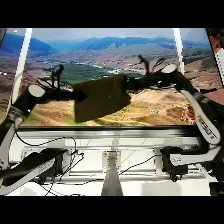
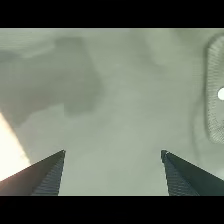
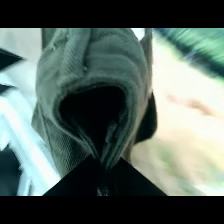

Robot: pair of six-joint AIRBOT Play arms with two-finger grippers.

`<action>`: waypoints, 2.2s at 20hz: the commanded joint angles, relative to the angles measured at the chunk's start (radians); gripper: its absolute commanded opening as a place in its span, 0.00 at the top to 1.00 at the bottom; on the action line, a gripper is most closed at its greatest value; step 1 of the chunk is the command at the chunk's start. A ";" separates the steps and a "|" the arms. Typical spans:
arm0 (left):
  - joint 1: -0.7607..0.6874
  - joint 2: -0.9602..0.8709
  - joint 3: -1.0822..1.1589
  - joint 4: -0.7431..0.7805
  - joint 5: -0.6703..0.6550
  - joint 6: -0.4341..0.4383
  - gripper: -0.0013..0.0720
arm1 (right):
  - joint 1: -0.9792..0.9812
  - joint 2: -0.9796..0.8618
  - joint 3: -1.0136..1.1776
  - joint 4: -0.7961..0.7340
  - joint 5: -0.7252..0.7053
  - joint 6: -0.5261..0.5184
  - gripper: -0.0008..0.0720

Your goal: Fold the clothes and pants, and hang the long-sleeved shirts on hangers.

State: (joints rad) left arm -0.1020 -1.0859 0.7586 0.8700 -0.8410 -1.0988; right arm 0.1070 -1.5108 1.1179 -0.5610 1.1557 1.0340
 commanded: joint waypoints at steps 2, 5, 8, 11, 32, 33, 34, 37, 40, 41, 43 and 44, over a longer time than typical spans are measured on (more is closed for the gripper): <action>0.026 0.047 0.198 0.011 0.007 0.007 0.04 | -0.240 0.236 0.021 -0.239 0.012 0.162 0.95; 0.026 0.111 0.251 0.010 0.009 0.006 0.04 | -0.472 0.441 0.021 -0.437 0.032 0.311 0.95; 0.025 0.171 0.251 0.011 0.010 0.006 0.04 | -0.732 0.652 0.021 -0.646 0.024 0.571 0.95; 0.025 0.182 0.251 0.011 0.010 0.006 0.04 | -0.999 0.846 0.021 -0.832 0.032 0.718 0.95; 0.025 0.182 0.250 0.011 0.010 0.006 0.04 | -0.510 0.725 0.003 -0.535 -0.055 0.427 0.95; 0.025 0.182 0.250 0.011 0.010 0.006 0.04 | -0.354 0.699 0.003 -0.618 -0.080 0.428 0.95; 0.025 0.182 0.250 0.011 0.010 0.006 0.04 | -0.215 0.676 0.004 -0.701 -0.112 0.428 0.95; 0.025 0.182 0.250 0.011 0.010 0.006 0.04 | 0.128 0.601 0.004 -1.023 -0.232 0.488 0.95; 0.025 0.182 0.250 0.011 0.010 0.006 0.04 | 0.245 0.530 0.004 -1.243 -0.243 0.653 0.95; 0.025 0.182 0.250 0.011 0.010 0.006 0.04 | 0.243 0.513 0.004 -1.251 -0.233 0.660 0.95; 0.025 0.182 0.250 0.011 0.010 0.006 0.04 | 0.229 0.487 0.004 -1.249 -0.220 0.660 0.95; 0.025 0.182 0.250 0.011 0.010 0.006 0.04 | 0.230 0.483 0.004 -1.247 -0.213 0.660 0.95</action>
State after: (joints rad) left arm -0.0772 -0.9043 1.0077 0.8810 -0.8310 -1.0924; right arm 0.2928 -0.9905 1.1213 -1.7184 0.9409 1.6505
